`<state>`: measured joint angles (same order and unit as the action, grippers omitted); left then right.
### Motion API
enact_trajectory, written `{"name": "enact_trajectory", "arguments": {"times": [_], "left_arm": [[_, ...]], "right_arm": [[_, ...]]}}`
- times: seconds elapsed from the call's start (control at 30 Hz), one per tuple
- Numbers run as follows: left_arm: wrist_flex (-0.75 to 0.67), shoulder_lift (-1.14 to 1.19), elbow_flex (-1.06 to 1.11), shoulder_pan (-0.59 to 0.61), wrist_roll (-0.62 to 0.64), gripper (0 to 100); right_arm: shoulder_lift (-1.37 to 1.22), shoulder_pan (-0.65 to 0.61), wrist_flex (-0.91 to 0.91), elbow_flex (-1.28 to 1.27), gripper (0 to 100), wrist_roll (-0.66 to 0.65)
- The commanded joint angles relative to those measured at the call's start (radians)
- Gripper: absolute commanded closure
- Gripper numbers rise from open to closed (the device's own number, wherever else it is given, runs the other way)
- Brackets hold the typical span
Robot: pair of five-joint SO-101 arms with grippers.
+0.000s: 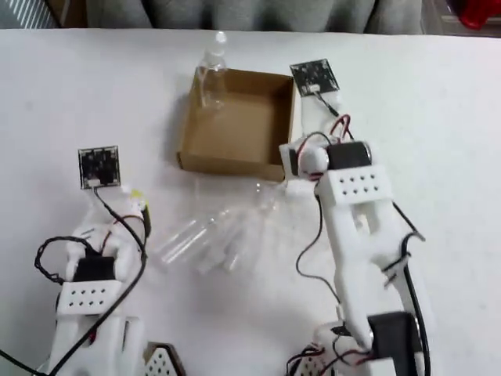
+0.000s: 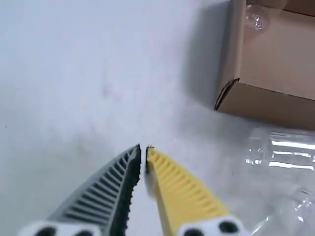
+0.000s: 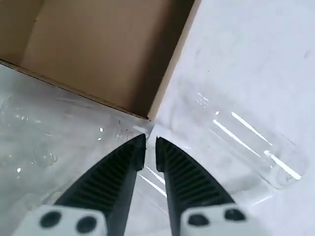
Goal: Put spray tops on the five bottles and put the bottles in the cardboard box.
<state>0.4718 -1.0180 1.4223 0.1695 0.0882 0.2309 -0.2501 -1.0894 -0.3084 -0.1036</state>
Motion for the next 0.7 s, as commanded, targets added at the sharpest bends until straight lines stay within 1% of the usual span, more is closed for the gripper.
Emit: {"name": "enact_trajectory", "arguments": {"times": [0.0, 0.13, 0.3, 0.67], "left_arm": [[-0.029, -0.027, -0.003, 0.002, 0.002, 98], [-0.032, -0.027, -0.003, 0.002, 0.002, 98], [-0.034, -0.027, -0.003, 0.002, 0.002, 98], [-0.035, -0.027, -0.003, 0.002, 0.002, 98]], "right_arm": [[-0.070, -0.005, -0.007, 0.130, 98.3, 0.049], [-0.199, -0.018, -0.010, 0.222, 96.8, 0.103], [-0.308, -0.035, -0.035, 0.284, 84.9, 0.106], [-0.443, -0.051, 0.012, 0.325, 84.7, 0.106]]}}
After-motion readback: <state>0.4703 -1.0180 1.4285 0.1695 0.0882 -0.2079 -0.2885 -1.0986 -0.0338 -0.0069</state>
